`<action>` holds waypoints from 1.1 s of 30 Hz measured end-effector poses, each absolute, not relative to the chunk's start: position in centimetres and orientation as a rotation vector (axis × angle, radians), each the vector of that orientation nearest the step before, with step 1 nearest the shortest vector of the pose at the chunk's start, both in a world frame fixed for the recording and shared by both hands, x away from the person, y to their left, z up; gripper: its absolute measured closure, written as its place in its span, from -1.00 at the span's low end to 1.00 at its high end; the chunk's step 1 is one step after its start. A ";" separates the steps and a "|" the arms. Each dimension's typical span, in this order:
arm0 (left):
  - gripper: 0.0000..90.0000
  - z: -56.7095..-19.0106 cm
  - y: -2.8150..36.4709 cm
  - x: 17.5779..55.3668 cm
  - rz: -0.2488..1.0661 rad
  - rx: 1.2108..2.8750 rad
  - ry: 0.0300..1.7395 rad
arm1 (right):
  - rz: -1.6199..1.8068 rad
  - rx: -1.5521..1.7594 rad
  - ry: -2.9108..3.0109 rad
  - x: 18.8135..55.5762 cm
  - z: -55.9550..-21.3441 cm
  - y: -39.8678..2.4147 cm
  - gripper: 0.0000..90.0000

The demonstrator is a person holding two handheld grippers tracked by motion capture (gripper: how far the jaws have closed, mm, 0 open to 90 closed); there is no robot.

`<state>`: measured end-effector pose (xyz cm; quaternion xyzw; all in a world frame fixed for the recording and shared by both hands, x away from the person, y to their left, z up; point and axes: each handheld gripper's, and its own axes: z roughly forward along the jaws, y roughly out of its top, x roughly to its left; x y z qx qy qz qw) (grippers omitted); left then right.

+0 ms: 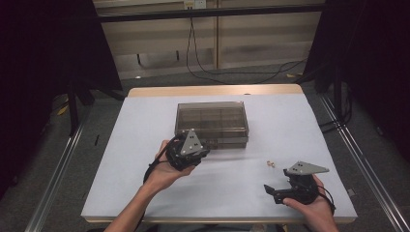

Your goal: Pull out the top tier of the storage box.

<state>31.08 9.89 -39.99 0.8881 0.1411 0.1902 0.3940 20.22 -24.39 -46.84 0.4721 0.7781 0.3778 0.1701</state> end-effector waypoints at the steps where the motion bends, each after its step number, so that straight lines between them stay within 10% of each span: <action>1: 0.59 -39.9 10.0 31.2 0.474 2.258 0.360 | 1.076 1.342 2.212 20.2 -46.8 -24.4 -0.81; 33: 0.63 -38.7 9.1 36.2 0.318 2.292 0.423 | 1.081 1.342 2.244 20.3 -46.9 -24.3 -0.84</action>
